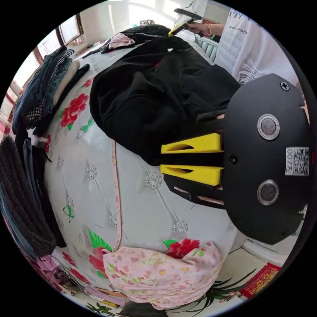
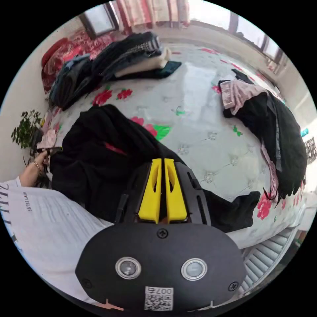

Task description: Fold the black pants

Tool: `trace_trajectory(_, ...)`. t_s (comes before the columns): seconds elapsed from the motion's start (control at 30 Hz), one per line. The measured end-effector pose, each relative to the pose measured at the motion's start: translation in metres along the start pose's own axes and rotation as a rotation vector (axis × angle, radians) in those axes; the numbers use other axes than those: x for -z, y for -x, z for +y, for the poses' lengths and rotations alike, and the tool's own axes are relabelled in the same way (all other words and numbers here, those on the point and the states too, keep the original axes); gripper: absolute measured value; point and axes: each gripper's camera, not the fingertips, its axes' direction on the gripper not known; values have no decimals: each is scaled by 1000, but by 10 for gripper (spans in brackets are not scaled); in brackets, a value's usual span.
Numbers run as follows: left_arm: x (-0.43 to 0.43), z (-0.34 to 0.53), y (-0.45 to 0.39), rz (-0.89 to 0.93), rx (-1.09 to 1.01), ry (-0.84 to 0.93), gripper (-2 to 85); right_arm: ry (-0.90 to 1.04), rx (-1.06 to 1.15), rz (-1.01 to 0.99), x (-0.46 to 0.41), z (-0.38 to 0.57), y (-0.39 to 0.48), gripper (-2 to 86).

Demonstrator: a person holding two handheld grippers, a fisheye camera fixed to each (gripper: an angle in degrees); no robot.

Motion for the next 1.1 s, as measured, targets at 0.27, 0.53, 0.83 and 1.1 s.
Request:
trace_trajectory(0.27, 195, 148, -1, 204, -127, -563, 9, -642, -358, -109, 307, 65, -154, 0)
trace_trajectory(0.53, 302, 269, 19, 172, -49, -915, 7, -865, -522, -114, 400, 120, -234, 4)
trace_trajectory(0.83, 213, 82, 52, 121, 264, -543, 67, -562, -604, -155, 233, -71, -348, 89)
trace_trajectory(1.1, 149, 198, 25, -4, 200, -346, 89, -181, -513, -155, 42, 3, -357, 107)
